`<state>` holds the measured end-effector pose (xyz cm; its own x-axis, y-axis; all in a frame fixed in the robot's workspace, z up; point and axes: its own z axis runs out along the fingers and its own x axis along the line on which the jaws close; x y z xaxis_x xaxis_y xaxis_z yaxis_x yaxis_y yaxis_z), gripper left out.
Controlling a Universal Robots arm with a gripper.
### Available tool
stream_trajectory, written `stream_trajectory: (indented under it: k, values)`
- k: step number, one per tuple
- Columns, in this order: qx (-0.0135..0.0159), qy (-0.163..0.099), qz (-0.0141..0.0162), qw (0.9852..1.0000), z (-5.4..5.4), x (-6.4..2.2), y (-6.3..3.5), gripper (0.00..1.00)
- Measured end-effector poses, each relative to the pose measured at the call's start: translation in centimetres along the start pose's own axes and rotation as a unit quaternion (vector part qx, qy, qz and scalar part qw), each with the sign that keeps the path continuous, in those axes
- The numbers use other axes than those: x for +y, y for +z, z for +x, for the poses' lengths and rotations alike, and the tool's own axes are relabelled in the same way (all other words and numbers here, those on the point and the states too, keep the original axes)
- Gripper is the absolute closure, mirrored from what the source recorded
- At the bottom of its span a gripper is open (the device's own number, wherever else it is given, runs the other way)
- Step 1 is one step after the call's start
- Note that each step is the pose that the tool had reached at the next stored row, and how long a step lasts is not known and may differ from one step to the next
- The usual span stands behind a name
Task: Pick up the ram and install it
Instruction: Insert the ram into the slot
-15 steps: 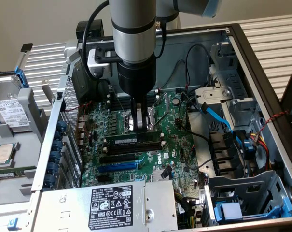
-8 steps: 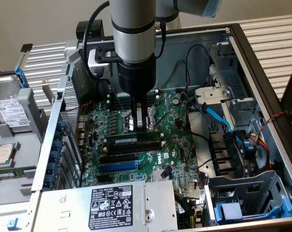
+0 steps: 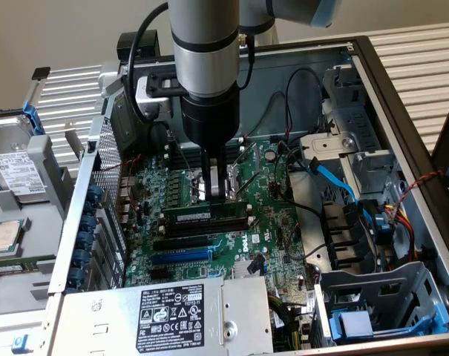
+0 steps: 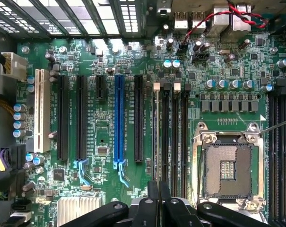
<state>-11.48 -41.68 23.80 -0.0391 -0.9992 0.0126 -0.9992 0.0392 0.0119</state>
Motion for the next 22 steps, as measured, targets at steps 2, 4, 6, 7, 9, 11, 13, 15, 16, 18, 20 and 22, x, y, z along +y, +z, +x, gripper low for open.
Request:
stream_trajectory:
  k: [2, 4, 6, 7, 9, 11, 13, 15, 16, 18, 20, 22]
  values:
    - [0.0004, 0.000, 0.0005, 1.0000, -0.01, 0.02, 0.04, 0.88]
    - [0.0007, 0.000, 0.0006, 1.0000, -0.02, 0.02, 0.07, 0.88]
    - [0.0008, 0.000, 0.0007, 1.0000, -0.03, 0.05, 0.10, 0.88]
    - [0.0009, 0.000, 0.0007, 1.0000, -0.03, 0.08, 0.11, 0.88]
    - [0.0012, 0.000, 0.0007, 1.0000, -0.03, 0.09, 0.15, 0.88]
    - [0.0014, 0.000, 0.0007, 1.0000, -0.04, 0.09, 0.20, 0.88]
    - [0.0018, 0.000, 0.0007, 1.0000, -0.08, 0.10, 0.25, 0.88]
    - [0.0021, 0.000, 0.0007, 1.0000, -0.18, 0.10, 0.29, 0.88]
    - [0.0024, 0.000, 0.0007, 1.0000, -0.23, 0.10, 0.29, 0.88]
    - [0.0031, 0.000, 0.0008, 1.0000, -0.27, 0.10, 0.34, 0.88]
    - [0.0039, 0.000, 0.0010, 1.0000, -0.30, 0.10, 0.39, 0.88]
    - [0.0045, 0.000, 0.0011, 1.0000, -0.32, 0.11, 0.42, 0.88]
